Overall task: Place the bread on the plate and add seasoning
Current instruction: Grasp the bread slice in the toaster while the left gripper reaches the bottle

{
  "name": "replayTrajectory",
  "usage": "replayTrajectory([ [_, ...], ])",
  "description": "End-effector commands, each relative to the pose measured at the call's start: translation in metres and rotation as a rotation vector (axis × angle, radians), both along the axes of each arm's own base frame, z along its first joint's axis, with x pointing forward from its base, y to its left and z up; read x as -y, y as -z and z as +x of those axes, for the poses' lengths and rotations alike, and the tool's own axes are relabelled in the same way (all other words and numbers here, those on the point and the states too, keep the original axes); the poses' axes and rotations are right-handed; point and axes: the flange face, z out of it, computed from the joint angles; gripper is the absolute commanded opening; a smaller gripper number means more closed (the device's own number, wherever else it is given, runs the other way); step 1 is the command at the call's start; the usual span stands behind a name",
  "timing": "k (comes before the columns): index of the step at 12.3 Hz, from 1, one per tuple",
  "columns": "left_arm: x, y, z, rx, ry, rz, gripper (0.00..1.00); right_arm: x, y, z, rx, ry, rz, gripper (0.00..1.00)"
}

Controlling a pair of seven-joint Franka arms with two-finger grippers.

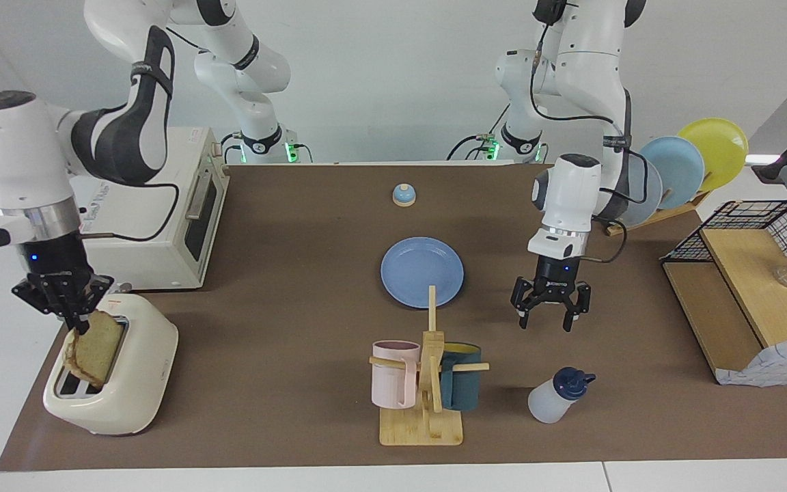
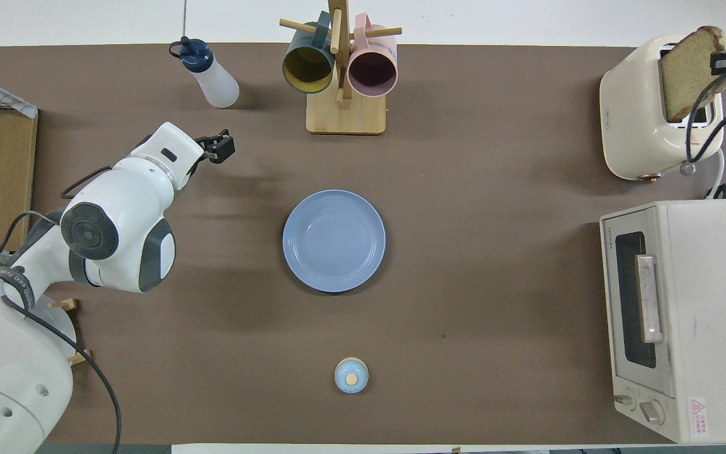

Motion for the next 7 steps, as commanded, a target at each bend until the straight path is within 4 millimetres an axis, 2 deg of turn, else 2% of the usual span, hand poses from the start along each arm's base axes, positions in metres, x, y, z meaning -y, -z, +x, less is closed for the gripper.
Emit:
replayTrajectory([
  [1, 0.025, 0.013, 0.038, 0.07, -0.07, 0.039, 1.0, -0.061, -0.084, -0.029, -0.047, -0.124, 0.011, 0.0],
  [2, 0.029, 0.013, 0.048, 0.087, -0.076, 0.043, 1.0, -0.083, -0.093, -0.048, -0.114, -0.145, 0.028, 0.0],
  [3, 0.03, 0.014, 0.051, 0.092, -0.078, 0.043, 1.0, -0.104, -0.09, -0.057, -0.18, -0.116, 0.071, 0.0],
  [4, 0.032, 0.023, 0.051, 0.085, -0.074, 0.052, 1.0, -0.13, -0.093, -0.057, -0.167, -0.038, 0.111, 0.0],
  [5, 0.037, 0.031, 0.058, 0.087, -0.072, 0.057, 1.0, -0.168, -0.097, -0.055, -0.118, -0.004, 0.148, 0.0],
  [6, 0.04, 0.029, 0.066, 0.102, -0.071, 0.057, 1.0, -0.214, -0.09, -0.062, -0.131, -0.047, 0.15, 0.0],
  [7, 0.027, 0.026, 0.074, 0.101, -0.091, 0.062, 1.0, -0.243, -0.081, -0.079, -0.158, -0.068, 0.154, 0.0],
])
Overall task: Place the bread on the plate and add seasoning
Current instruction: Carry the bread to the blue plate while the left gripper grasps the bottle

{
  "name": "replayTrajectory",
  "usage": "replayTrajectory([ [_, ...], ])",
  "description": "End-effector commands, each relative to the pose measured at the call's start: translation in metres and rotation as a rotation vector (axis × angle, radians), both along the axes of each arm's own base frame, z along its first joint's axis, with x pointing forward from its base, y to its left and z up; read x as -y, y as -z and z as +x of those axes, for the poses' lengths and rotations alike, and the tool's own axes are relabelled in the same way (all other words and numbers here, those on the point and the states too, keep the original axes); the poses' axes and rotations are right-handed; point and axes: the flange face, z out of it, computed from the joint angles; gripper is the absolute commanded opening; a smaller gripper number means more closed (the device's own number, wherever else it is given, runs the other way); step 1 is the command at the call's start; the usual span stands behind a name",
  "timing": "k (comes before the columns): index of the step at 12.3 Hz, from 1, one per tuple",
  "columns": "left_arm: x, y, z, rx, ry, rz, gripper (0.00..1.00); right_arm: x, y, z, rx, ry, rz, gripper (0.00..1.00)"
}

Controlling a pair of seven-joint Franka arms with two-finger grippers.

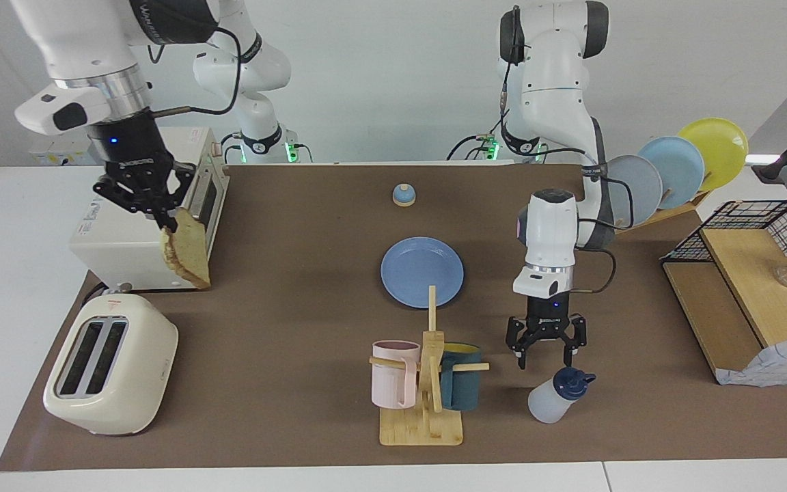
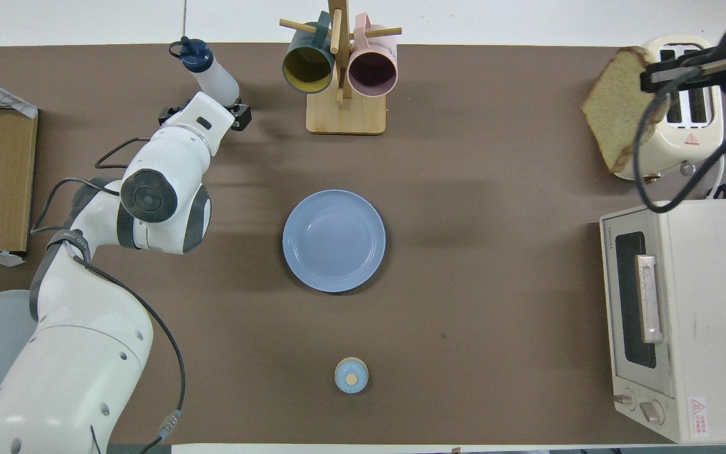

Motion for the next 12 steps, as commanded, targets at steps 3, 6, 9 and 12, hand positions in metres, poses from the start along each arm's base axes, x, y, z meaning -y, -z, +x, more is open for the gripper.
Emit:
replayTrajectory([
  [3, -0.015, 0.0, 0.035, 0.034, -0.035, 0.018, 1.0, -0.124, 0.048, -0.057, -0.085, 0.067, 0.074, 0.0],
  [6, -0.011, 0.004, 0.035, 0.011, -0.035, 0.015, 1.0, -0.234, 0.105, -0.102, -0.055, 0.114, 0.171, 0.0],
  [9, -0.011, 0.0, 0.038, 0.019, -0.034, 0.014, 1.0, -0.3, 0.173, -0.112, -0.028, 0.121, 0.235, 0.0],
  [12, 0.006, 0.026, 0.046, 0.018, -0.038, -0.003, 1.0, -0.316, 0.211, -0.119, -0.009, 0.137, 0.271, 0.0],
])
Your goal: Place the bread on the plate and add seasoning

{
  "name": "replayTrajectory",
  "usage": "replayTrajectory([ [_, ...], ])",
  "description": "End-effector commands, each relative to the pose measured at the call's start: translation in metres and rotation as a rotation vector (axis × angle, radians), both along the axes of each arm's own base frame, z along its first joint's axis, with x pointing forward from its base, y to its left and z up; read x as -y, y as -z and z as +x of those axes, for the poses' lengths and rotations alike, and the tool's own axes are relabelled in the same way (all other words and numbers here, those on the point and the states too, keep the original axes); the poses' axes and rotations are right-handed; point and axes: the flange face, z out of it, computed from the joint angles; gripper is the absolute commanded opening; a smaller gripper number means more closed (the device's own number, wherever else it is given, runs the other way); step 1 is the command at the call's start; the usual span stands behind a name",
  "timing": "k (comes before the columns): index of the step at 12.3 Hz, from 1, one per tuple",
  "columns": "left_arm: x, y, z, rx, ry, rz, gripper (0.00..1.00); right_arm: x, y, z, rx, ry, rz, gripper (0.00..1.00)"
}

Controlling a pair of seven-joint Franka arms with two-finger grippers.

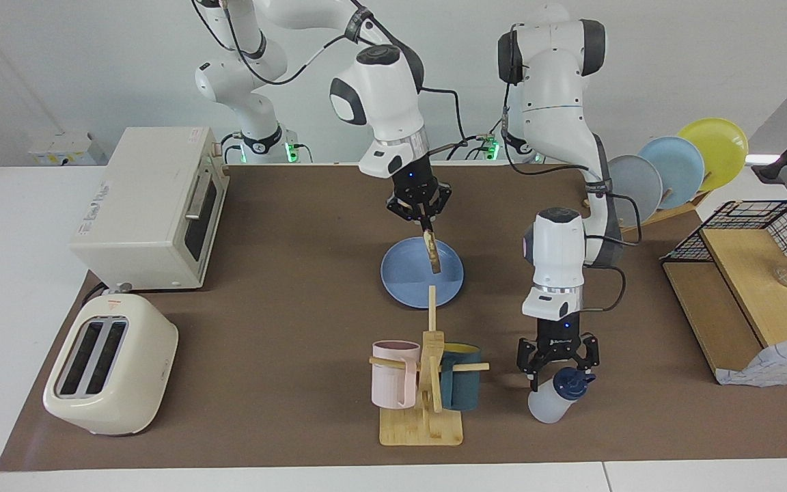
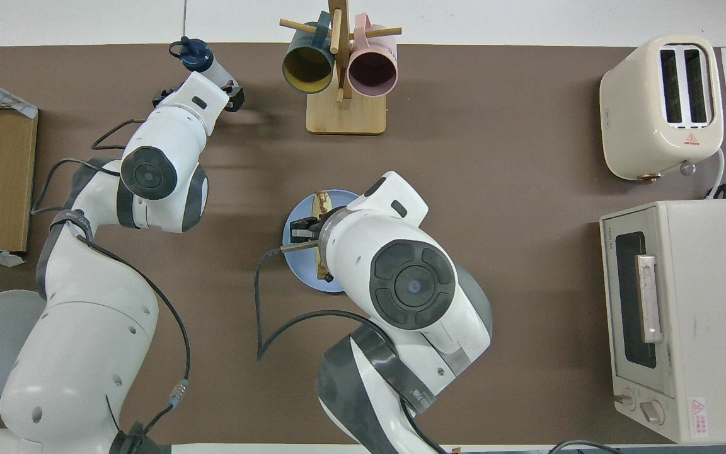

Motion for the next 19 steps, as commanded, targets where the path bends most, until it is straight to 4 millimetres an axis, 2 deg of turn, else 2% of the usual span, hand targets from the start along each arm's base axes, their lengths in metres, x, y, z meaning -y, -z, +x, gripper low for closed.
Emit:
replayTrajectory([
  [1, 0.015, 0.011, 0.022, 0.03, -0.03, -0.037, 1.0, -0.012, 0.023, -0.01, 0.007, 0.021, 0.033, 0.0],
  [2, 0.006, 0.007, 0.029, 0.036, -0.043, -0.038, 1.0, -0.02, 0.03, -0.016, -0.009, 0.029, 0.032, 0.0],
  [3, 0.004, 0.003, 0.031, 0.041, -0.042, -0.033, 1.0, -0.019, 0.038, -0.019, -0.02, 0.028, 0.021, 0.0],
  [6, 0.009, 0.004, 0.028, 0.038, -0.029, -0.028, 1.0, -0.016, 0.042, -0.021, -0.016, 0.033, 0.025, 0.0],
  [7, 0.01, 0.006, 0.027, 0.034, -0.026, -0.026, 0.98, -0.013, 0.048, -0.023, -0.022, 0.033, 0.016, 0.0],
  [9, 0.01, 0.014, 0.023, 0.017, -0.024, -0.017, 0.91, 0.012, 0.061, -0.016, -0.03, 0.049, -0.018, 0.0],
  [11, 0.012, 0.02, 0.018, 0.005, -0.019, -0.013, 0.72, 0.035, 0.07, -0.005, -0.025, 0.071, -0.048, 0.0],
  [14, 0.011, 0.02, 0.017, -0.001, -0.021, -0.011, 0.0, 0.064, 0.07, 0.015, -0.017, 0.117, -0.063, 0.0],
  [17, 0.004, 0.014, 0.02, -0.022, -0.014, 0.012, 0.0, 0.084, 0.085, 0.016, -0.016, 0.154, -0.053, 0.0],
  [19, -0.002, -0.008, 0.024, -0.054, -0.035, 0.005, 0.0, 0.086, 0.092, 0.007, -0.026, 0.175, -0.047, 0.0],
])
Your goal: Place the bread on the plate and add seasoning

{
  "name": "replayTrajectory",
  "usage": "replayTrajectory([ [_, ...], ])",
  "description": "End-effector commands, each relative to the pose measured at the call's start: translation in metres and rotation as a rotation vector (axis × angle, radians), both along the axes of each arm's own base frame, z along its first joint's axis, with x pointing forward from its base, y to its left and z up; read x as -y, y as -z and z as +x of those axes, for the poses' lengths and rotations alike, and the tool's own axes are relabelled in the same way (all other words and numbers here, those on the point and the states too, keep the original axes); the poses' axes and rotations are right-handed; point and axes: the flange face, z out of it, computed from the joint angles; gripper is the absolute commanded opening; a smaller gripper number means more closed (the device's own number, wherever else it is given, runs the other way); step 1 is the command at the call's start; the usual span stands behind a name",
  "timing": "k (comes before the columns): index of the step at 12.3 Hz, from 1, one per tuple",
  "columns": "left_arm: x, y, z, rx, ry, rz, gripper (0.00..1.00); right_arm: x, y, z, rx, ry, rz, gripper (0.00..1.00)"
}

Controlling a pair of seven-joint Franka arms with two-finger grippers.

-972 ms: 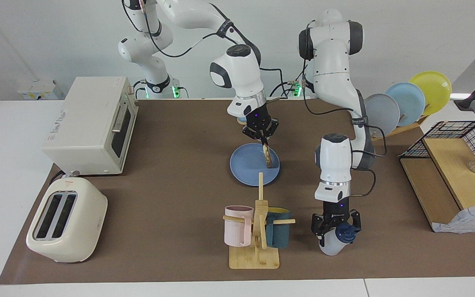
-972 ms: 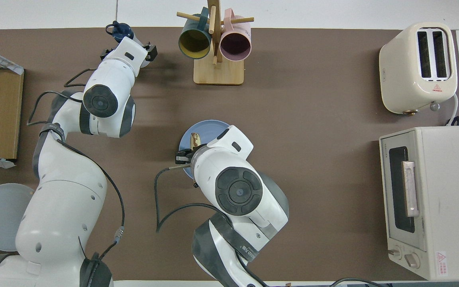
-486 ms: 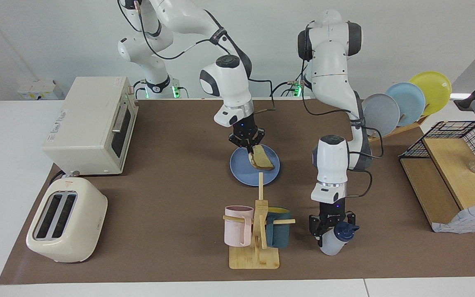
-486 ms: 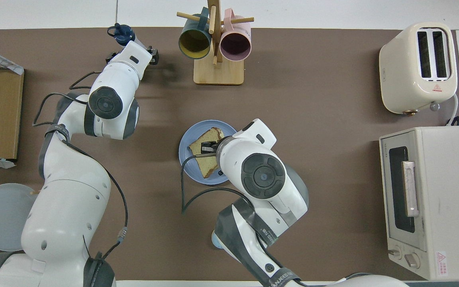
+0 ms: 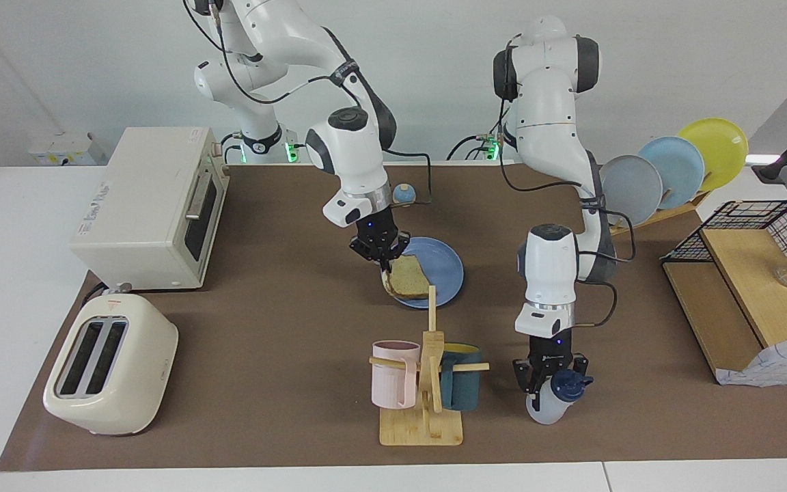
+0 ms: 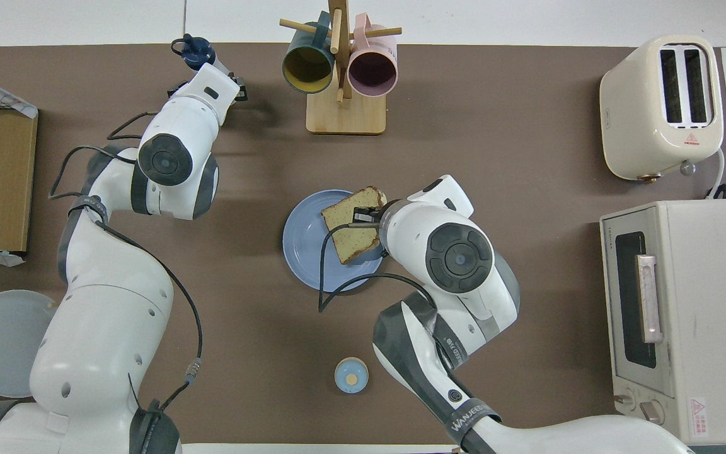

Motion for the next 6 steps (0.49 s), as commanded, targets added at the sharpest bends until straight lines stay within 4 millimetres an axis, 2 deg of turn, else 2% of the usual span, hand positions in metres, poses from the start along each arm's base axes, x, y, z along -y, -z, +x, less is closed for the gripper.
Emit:
replayTrajectory([
  [1, -0.009, -0.03, 0.003, -0.053, -0.014, 0.008, 0.0, 0.008, 0.0, -0.015, 0.005, 0.02, 0.002, 0.42],
  [2, -0.011, -0.041, 0.004, -0.065, -0.021, 0.003, 0.0, 0.006, -0.001, -0.015, 0.007, 0.011, 0.001, 0.99],
  [4, -0.021, -0.069, 0.003, -0.106, -0.035, -0.005, 0.0, 0.005, -0.005, -0.014, 0.011, 0.02, 0.009, 1.0],
  [6, -0.031, -0.112, -0.004, -0.177, 0.059, 0.05, 0.0, -0.001, -0.017, -0.01, 0.023, 0.046, 0.037, 1.0],
])
